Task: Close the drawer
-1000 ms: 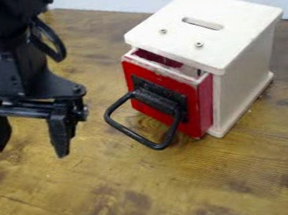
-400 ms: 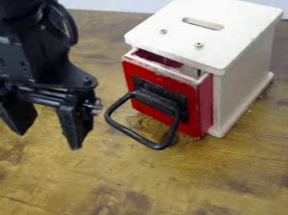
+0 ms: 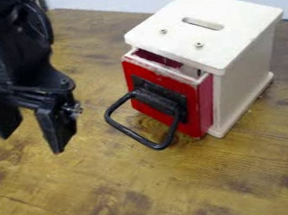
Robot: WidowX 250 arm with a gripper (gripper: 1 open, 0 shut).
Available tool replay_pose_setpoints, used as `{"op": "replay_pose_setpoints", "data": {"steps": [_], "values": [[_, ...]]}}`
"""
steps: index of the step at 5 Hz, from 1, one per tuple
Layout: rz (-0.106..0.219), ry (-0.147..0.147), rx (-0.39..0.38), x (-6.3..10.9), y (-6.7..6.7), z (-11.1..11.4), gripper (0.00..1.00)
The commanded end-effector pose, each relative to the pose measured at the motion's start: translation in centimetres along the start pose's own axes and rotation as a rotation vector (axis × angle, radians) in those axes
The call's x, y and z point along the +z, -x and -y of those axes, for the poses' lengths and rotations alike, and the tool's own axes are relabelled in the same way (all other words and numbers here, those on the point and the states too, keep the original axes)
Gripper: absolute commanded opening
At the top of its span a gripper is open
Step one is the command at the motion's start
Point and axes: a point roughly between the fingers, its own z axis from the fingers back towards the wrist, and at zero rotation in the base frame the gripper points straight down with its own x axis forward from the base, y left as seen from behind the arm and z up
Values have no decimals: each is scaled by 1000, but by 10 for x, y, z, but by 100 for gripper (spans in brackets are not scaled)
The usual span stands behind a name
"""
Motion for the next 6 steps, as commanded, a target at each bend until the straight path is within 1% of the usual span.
{"op": "replay_pose_setpoints", "data": {"steps": [1, 2, 3, 6], "values": [[49, -41, 92, 26, 8, 15, 100], [59, -51, 92, 29, 10, 30, 100], [59, -43, 128, 25, 10, 33, 100], [80, 16, 29, 37, 10, 37, 100]]}}
